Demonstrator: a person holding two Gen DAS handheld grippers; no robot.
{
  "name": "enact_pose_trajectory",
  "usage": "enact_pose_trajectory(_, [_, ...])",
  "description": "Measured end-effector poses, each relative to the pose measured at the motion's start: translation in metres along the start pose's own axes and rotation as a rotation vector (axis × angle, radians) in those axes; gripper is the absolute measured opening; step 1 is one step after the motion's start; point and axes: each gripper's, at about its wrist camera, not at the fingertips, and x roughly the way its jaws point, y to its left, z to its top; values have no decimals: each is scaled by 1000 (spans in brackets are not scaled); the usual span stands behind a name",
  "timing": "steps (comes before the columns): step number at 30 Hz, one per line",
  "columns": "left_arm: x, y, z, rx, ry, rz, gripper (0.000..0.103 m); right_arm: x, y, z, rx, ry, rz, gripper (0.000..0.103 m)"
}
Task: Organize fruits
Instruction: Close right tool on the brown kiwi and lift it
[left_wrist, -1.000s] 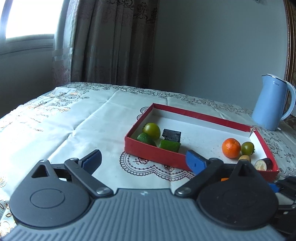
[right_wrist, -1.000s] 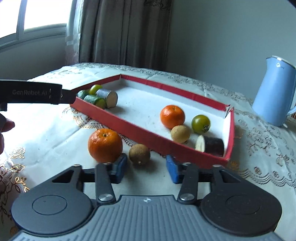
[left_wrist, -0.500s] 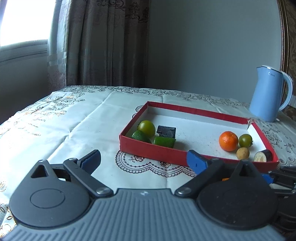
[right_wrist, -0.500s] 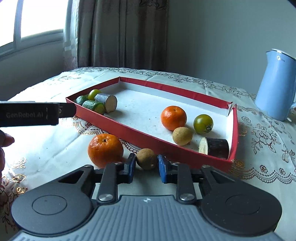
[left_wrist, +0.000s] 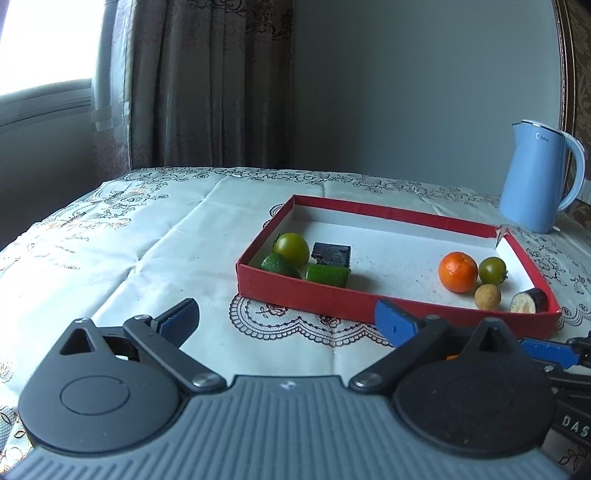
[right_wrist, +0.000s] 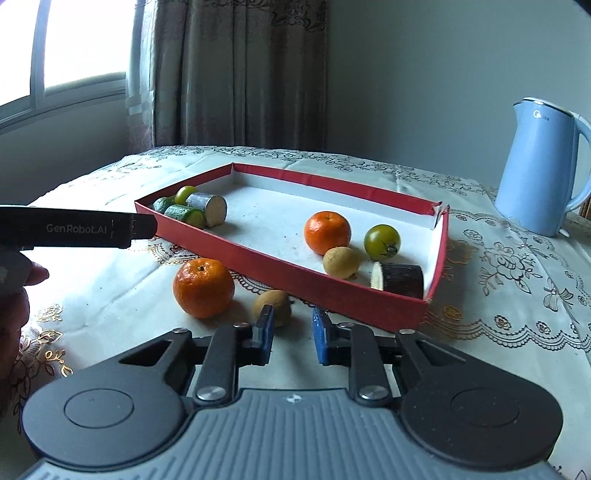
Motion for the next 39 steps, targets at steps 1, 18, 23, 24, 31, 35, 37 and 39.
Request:
enact_pose_trajectory(1, [0,0,0,0,0,1,102,0,-1,0,0,1,-4,22])
enact_pose_trajectory(18, [-1,-1,-1,2,3,-18,103,24,10,12,-59,62,66,22])
enact_pose_trajectory(23, [-2,-1,-1,5,2,-26,103,29,13,15,-56,64,52,23])
enact_pose_trajectory(24, [-1,-1,-1,4,3,-28,103,30,14,16,-60,64,50,23])
enact_pose_trajectory(31, [-1,-1,-1,1,6,-30,103,27,27,18,-149,62,30,23])
enact_pose_trajectory(35, [-1,-1,-1,1,6,-32,103,31,31,20,-173,50,15,24])
enact_pose_trajectory(37, [-1,-1,-1,-1,8,-33,103,32,30,20,-167,48,19,24])
enact_pose_trajectory(39, [-1,-1,-1,-2,11,-34,103,31,29,20,-156,48,23,24])
